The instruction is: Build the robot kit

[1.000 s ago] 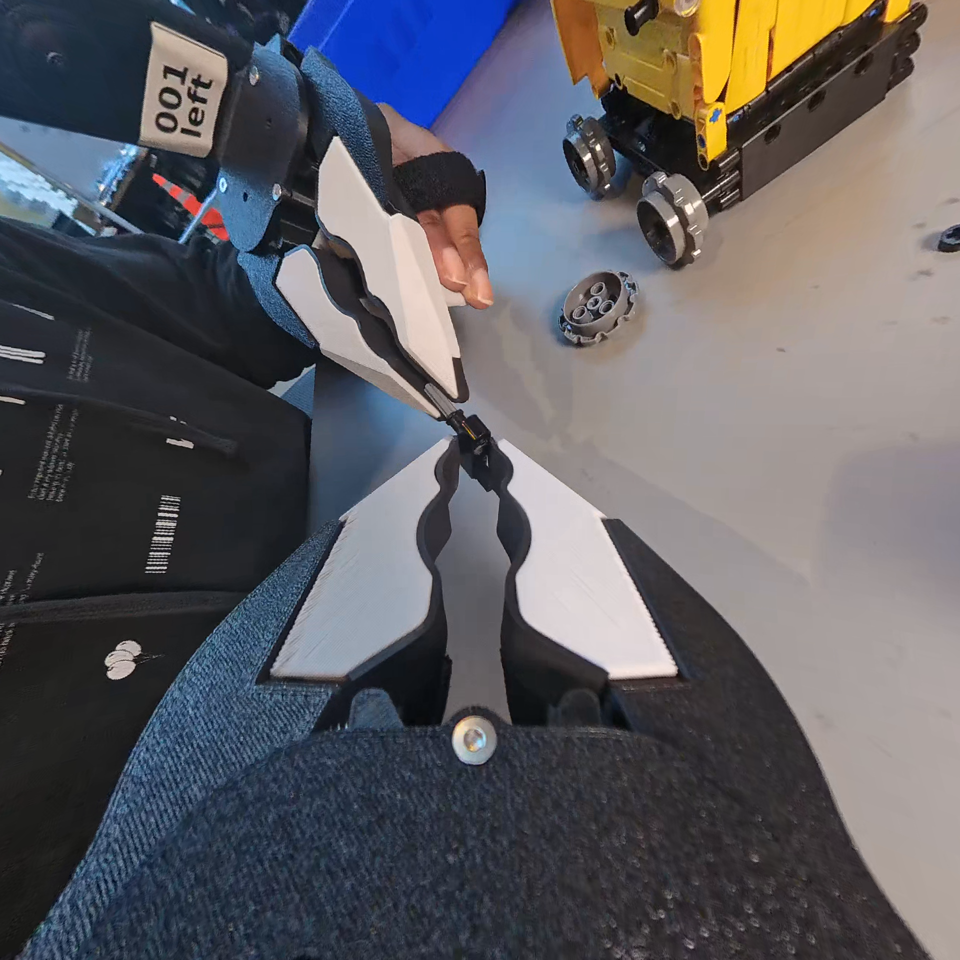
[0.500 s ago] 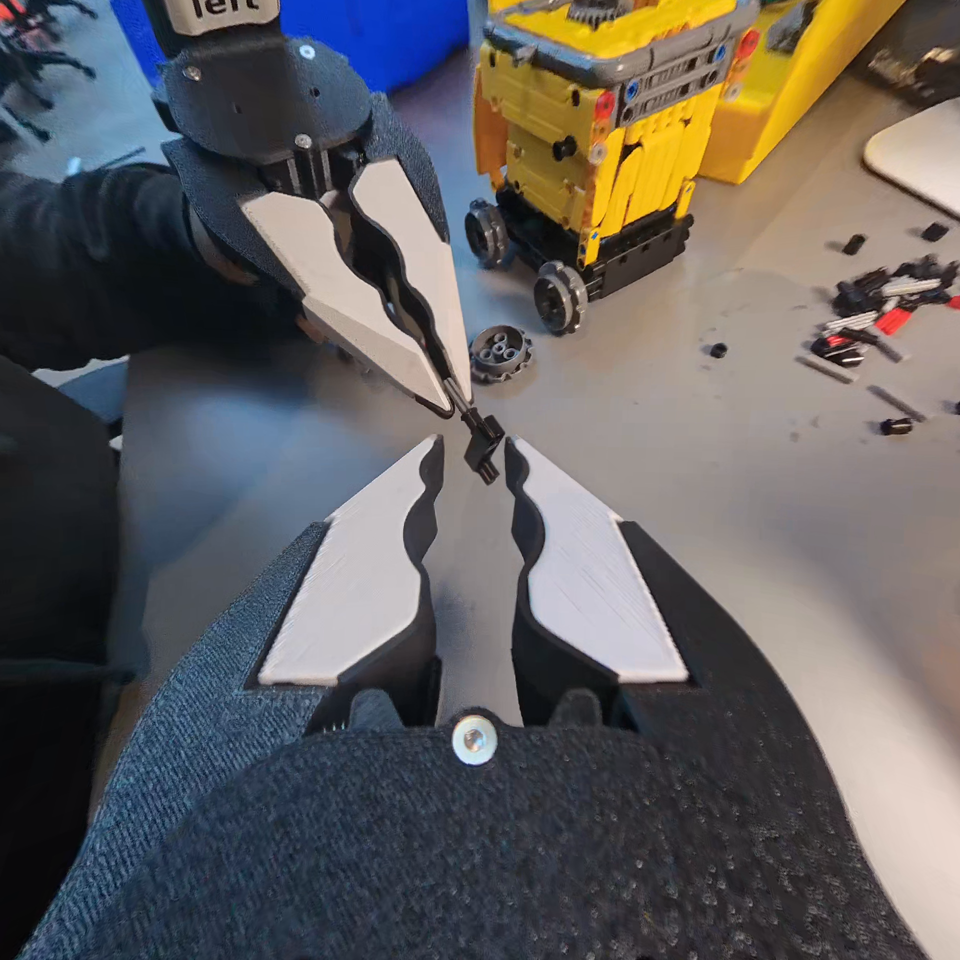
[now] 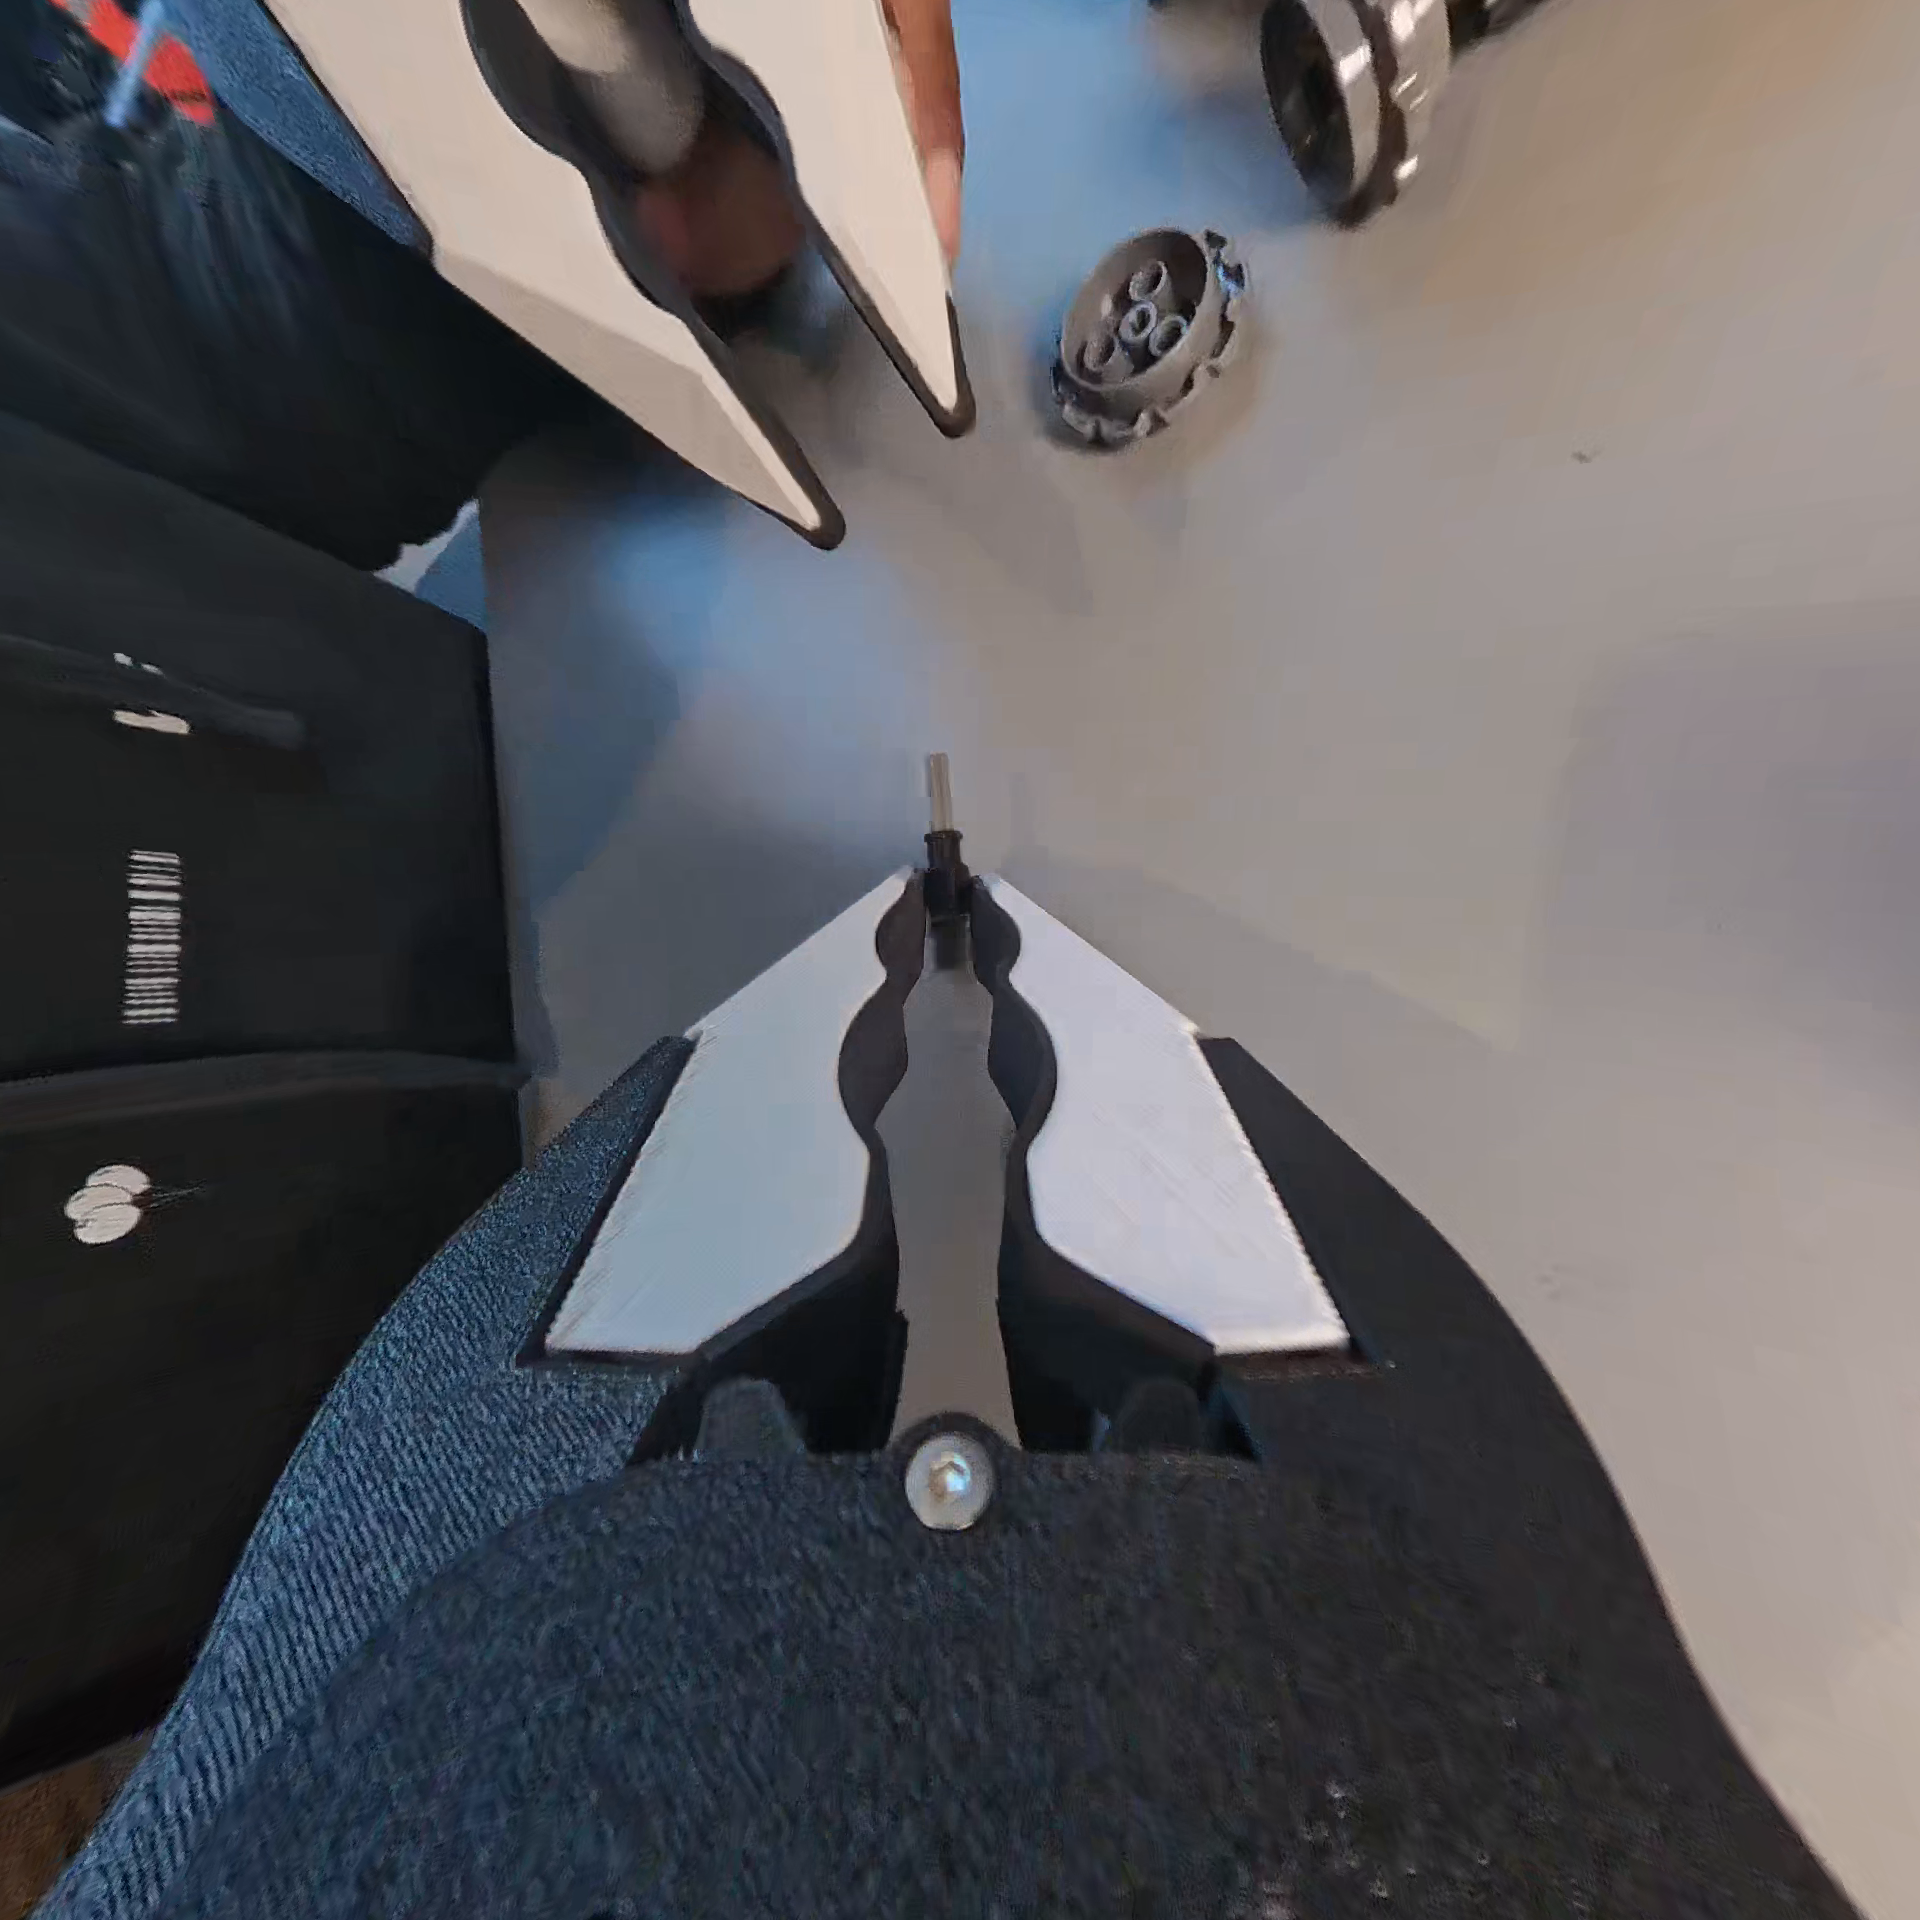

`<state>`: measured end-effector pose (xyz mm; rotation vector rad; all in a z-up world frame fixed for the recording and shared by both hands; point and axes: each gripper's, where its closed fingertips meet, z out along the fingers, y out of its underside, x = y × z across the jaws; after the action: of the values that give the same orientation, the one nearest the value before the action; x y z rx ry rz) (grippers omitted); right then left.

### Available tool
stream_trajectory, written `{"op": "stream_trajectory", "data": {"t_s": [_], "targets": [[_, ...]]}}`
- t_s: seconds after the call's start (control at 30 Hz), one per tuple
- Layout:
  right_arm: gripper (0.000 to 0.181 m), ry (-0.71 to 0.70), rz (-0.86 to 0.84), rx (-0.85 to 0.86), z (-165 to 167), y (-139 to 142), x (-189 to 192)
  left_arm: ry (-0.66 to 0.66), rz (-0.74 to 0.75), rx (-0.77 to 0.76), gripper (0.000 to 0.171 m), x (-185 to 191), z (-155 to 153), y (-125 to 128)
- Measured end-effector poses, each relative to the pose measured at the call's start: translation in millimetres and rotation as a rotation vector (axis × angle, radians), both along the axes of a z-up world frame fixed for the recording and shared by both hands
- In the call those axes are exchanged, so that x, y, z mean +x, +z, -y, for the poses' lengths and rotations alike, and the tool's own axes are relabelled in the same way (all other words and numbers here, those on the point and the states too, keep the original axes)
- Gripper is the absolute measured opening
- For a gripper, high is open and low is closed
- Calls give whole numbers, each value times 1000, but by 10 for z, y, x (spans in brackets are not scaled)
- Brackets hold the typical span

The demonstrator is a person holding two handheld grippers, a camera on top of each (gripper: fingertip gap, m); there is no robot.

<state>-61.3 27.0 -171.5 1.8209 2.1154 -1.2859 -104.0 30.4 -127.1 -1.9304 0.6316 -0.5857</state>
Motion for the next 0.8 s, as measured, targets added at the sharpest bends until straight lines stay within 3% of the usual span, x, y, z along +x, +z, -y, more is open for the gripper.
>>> {"op": "stream_trajectory", "data": {"t_s": [0.07,0.17,0.33,0.47,0.6,0.8], "targets": [[9,33,30,5,2,-27,-54,-3,-27,-2,15,-24,1,-43],[17,82,20,158,-95,-108,-159,0,-97,-14,14,-43,-3,-148],[38,59,-103,320,-232,-44,-293,10,-163,-25,13,-78,-11,-239],[46,30,-189,419,-195,63,-160,28,-189,-20,13,-122,-21,-241],[50,35,-207,551,-82,-57,17,34,-201,-22,12,-131,-29,-257],[48,17,-197,522,-54,-150,-20,36,-205,-21,11,-127,-37,-276]]}}
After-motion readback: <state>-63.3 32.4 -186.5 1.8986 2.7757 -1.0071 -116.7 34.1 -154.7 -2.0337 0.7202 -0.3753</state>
